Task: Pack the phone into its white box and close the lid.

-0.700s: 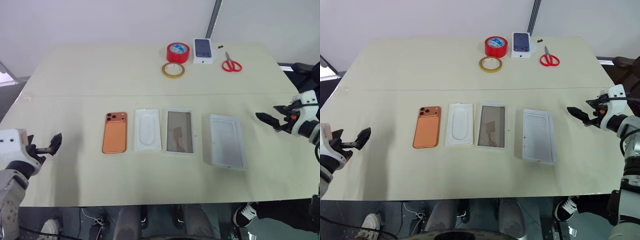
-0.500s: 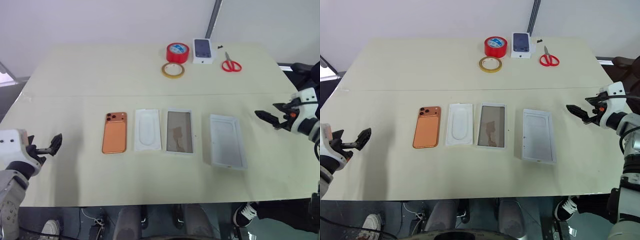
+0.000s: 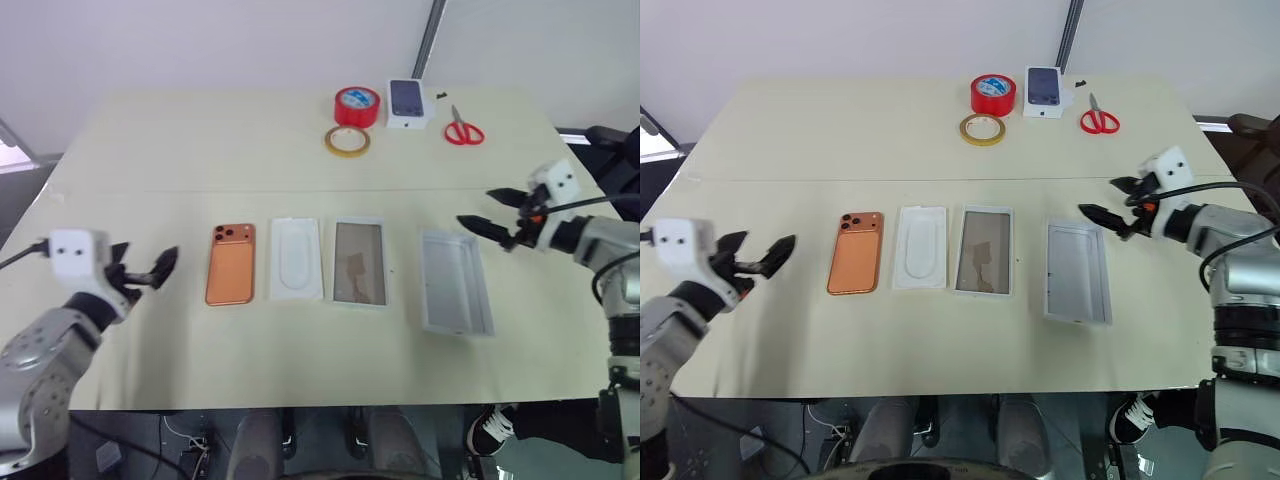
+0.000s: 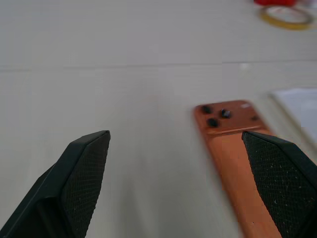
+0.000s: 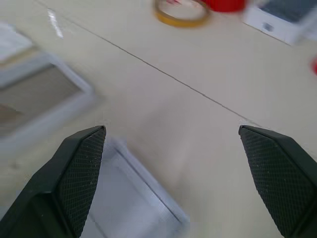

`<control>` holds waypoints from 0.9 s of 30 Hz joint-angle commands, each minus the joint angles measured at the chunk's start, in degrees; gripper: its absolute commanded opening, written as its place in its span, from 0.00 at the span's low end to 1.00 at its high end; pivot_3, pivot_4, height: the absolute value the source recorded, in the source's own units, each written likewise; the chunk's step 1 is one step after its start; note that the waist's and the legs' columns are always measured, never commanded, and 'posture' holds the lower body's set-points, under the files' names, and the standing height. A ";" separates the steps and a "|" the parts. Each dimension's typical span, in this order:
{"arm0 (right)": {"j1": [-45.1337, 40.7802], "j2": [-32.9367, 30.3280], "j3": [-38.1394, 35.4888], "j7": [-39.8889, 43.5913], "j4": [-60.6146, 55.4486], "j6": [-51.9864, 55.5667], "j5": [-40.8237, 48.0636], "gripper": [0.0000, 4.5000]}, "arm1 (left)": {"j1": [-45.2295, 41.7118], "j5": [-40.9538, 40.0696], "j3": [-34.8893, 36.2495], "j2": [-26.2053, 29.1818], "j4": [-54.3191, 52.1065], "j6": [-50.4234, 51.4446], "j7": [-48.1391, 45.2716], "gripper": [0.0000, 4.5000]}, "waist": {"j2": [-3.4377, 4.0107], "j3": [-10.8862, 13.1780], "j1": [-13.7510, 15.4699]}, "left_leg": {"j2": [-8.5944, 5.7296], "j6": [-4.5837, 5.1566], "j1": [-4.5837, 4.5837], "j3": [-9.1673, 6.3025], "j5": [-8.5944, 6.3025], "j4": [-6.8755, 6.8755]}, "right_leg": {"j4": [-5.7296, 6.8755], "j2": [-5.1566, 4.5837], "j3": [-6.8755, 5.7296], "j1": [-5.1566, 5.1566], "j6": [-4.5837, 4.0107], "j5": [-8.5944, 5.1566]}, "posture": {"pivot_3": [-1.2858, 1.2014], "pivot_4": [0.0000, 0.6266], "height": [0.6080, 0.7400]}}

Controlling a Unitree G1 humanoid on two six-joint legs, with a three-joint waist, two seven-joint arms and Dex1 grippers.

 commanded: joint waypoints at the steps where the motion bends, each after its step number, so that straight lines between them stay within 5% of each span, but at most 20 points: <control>1: 1.20 0.96 3.29 -2.00 -13.89 4.86 1.29 1.00 | -5.48 -5.27 -4.45 -2.05 -2.62 7.74 3.53 0.99 | 0.00 0.00 0.13 | 0.00 0.02 0.00 0.00 0.02 0.00 | 0.06 0.00 0.00 -0.02 0.02 -0.01 | 0.52 0.24 1.00; 5: 3.27 1.39 6.60 -2.28 -25.23 8.59 2.66 1.00 | -16.16 -9.23 -9.31 -9.59 -1.34 24.01 13.28 0.99 | -0.06 0.00 0.75 | 0.02 0.00 -0.01 -0.14 0.06 0.15 | 0.17 0.11 -0.02 0.04 0.05 -0.01 | 0.52 0.24 1.00; 12: 4.34 3.31 8.89 -4.66 -32.80 12.79 5.03 1.00 | -25.60 -11.07 -0.99 -23.52 3.19 40.21 20.77 0.99 | -0.20 0.06 1.14 | -0.01 0.01 0.00 -0.26 0.06 0.34 | 0.21 0.23 -0.05 0.17 0.12 -0.05 | 0.52 0.24 1.00; 27: 6.16 -0.02 14.67 -2.59 -37.20 15.26 4.85 1.00 | -32.28 -10.76 -1.73 -30.86 14.62 42.28 29.66 0.99 | -0.24 0.06 1.30 | -0.02 0.03 0.00 -0.36 0.04 0.47 | 0.21 0.21 -0.10 0.26 0.09 -0.06 | 0.52 0.24 1.00</control>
